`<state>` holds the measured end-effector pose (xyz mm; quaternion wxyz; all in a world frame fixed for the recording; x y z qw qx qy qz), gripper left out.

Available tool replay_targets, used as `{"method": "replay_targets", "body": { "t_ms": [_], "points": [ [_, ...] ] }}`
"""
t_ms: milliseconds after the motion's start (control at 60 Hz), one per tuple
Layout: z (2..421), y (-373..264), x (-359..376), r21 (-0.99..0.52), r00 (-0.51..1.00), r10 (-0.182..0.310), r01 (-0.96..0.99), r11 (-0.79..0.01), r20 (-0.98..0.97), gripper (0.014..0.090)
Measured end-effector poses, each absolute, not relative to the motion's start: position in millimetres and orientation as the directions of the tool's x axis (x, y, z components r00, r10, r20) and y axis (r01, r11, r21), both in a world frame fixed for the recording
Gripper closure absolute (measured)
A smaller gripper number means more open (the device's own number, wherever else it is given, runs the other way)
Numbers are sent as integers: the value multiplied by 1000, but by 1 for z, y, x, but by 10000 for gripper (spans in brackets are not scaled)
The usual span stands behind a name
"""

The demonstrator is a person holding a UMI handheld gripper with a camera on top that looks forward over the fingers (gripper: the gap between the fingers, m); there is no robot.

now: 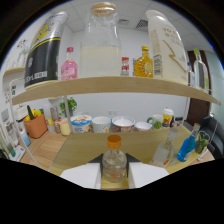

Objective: Make me a cup of Vodka Sunrise.

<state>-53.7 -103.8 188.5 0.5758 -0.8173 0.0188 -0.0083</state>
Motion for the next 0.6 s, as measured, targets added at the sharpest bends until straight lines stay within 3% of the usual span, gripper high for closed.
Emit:
{"method": "replay_targets", "body": {
  "t_ms": [283, 467, 600],
  "points": [
    [213, -126, -62, -950, 1000, 15, 19, -312, 15, 693],
    [245, -171, -69, -965, 999, 54, 12, -263, -2, 694],
    [243, -208, -70, -968, 997, 70, 2, -252, -16, 695]
  ]
}}
